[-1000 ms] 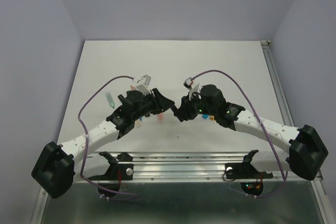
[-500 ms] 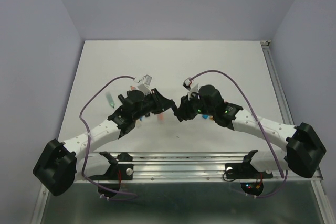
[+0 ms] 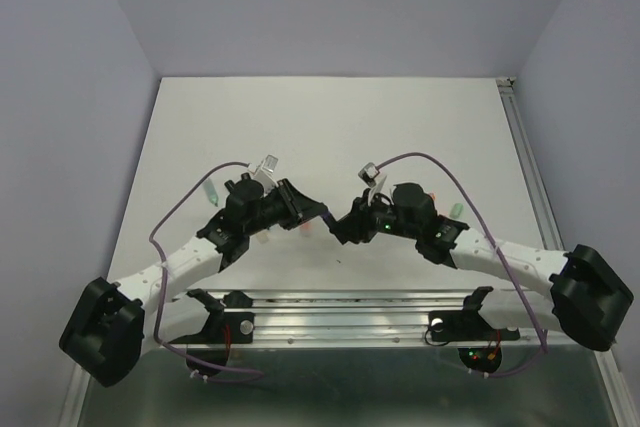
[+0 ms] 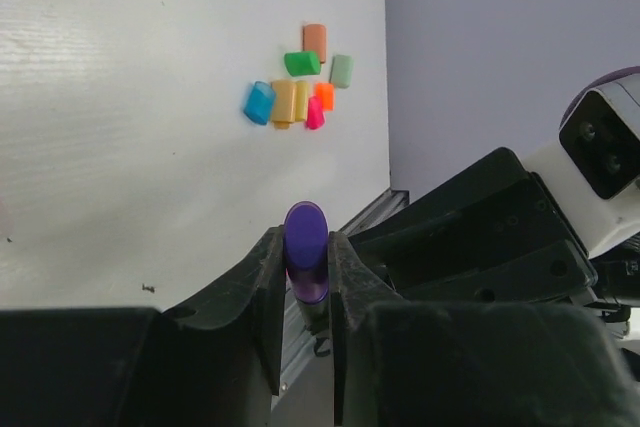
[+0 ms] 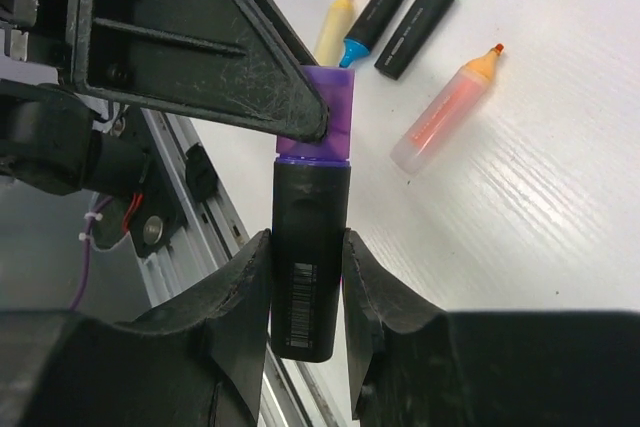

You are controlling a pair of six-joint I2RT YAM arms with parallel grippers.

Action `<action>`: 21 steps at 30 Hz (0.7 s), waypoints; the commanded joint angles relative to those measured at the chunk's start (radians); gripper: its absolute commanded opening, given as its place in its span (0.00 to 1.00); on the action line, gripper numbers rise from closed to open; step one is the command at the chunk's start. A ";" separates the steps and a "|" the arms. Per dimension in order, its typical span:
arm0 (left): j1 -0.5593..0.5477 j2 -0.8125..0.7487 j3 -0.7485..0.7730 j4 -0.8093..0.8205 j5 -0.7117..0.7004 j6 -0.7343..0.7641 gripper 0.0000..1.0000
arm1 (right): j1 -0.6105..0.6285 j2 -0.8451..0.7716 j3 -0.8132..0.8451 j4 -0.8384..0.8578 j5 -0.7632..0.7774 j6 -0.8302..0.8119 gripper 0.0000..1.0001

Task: Open the pen caps

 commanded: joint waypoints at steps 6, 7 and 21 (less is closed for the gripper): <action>0.168 -0.030 0.003 0.114 -0.143 -0.090 0.00 | 0.097 -0.128 -0.107 -0.076 -0.185 0.081 0.01; 0.176 -0.027 -0.012 0.125 -0.119 -0.105 0.00 | 0.097 -0.133 -0.121 -0.064 -0.183 0.092 0.01; 0.154 -0.121 0.105 -0.155 -0.237 0.085 0.00 | 0.095 -0.052 0.019 -0.133 0.154 0.104 0.01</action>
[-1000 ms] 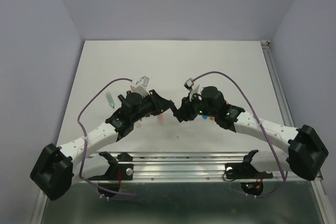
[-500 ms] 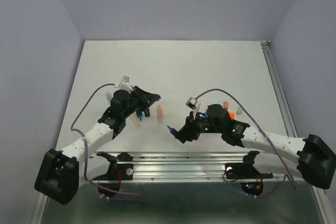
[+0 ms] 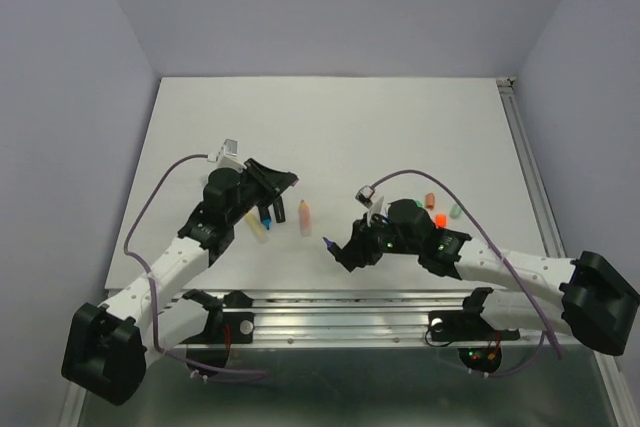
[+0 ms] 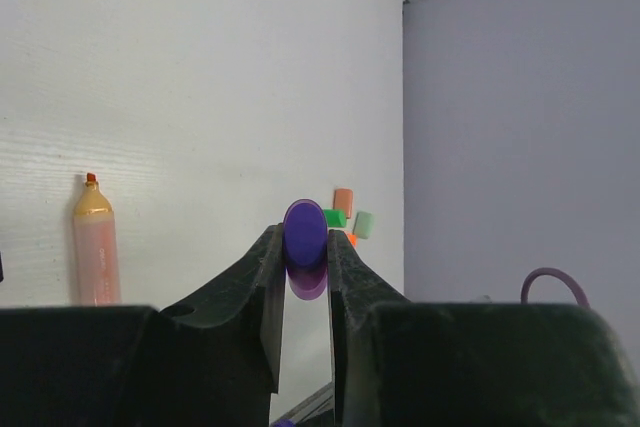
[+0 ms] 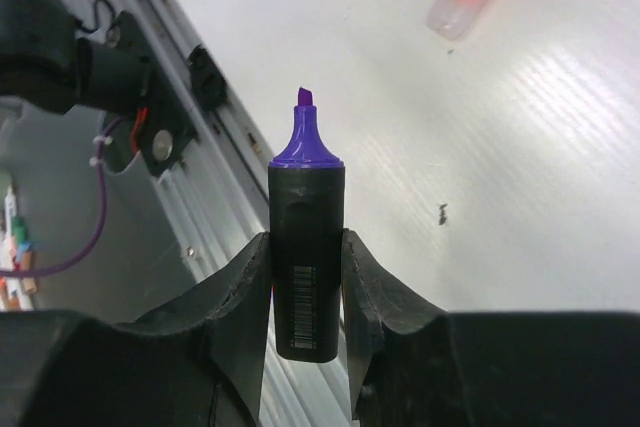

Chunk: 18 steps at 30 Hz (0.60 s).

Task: Open the pen caps

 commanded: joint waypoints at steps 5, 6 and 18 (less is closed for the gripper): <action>-0.023 -0.068 0.069 -0.171 -0.138 0.115 0.00 | 0.003 0.194 0.183 0.011 0.295 0.072 0.01; -0.023 -0.071 0.069 -0.195 -0.145 0.118 0.00 | 0.003 0.228 0.200 0.010 0.346 0.094 0.01; -0.026 -0.215 0.049 -0.341 -0.243 0.149 0.00 | 0.003 0.610 0.479 -0.066 0.648 0.178 0.01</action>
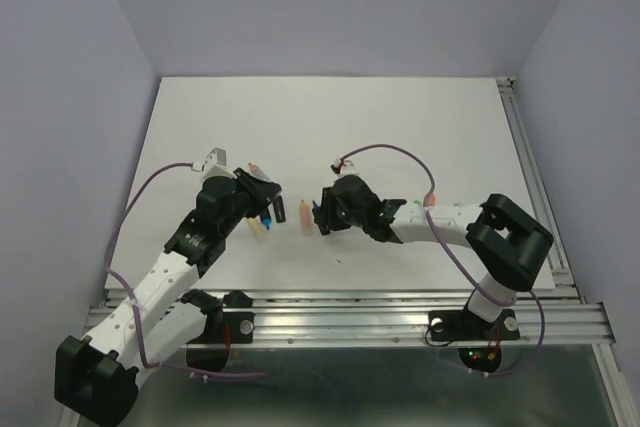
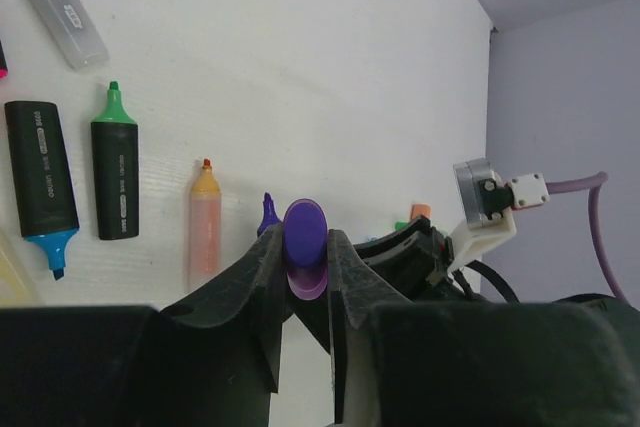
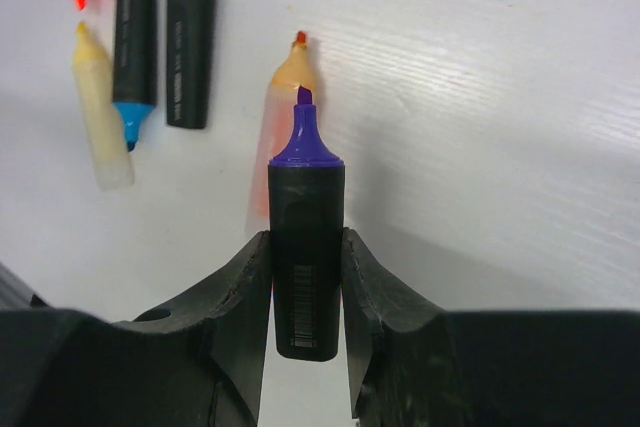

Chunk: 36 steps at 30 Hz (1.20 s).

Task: Open the pen caps

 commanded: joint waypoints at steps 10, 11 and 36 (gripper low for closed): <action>-0.003 -0.083 -0.007 -0.057 -0.070 0.021 0.00 | 0.003 0.235 0.213 -0.008 0.115 0.026 0.01; -0.003 -0.086 -0.008 -0.055 -0.068 0.018 0.00 | 0.003 0.253 0.228 0.004 0.099 0.024 0.01; -0.008 -0.006 0.030 -0.031 -0.019 0.031 0.00 | 0.013 -0.008 0.248 -0.120 0.384 0.105 1.00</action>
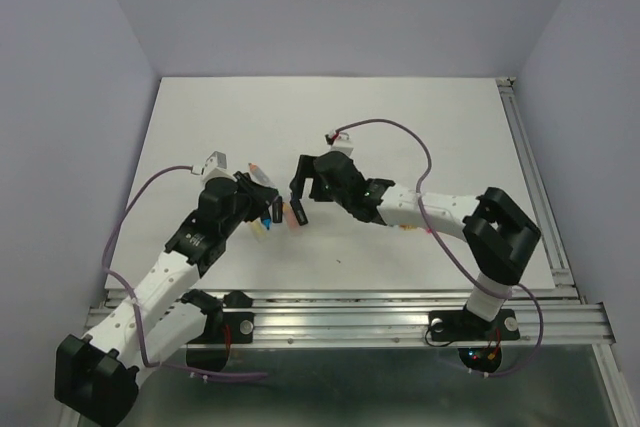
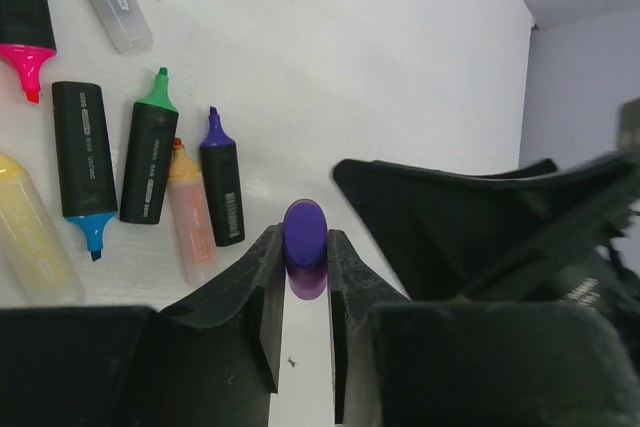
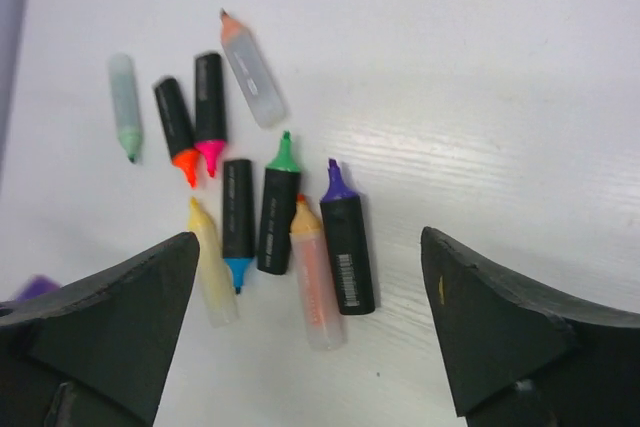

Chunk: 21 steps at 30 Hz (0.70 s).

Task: Open the pen caps

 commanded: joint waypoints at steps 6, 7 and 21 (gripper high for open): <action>-0.177 0.167 0.071 0.139 0.014 0.011 0.00 | -0.032 -0.340 -0.195 -0.277 0.413 0.193 1.00; -0.213 0.233 0.096 0.152 -0.015 0.002 0.00 | -0.064 -0.404 -0.233 -0.329 0.438 0.222 1.00; -0.405 0.885 0.554 0.187 -0.009 0.103 0.00 | -0.151 -0.932 -0.540 -0.607 0.533 0.420 1.00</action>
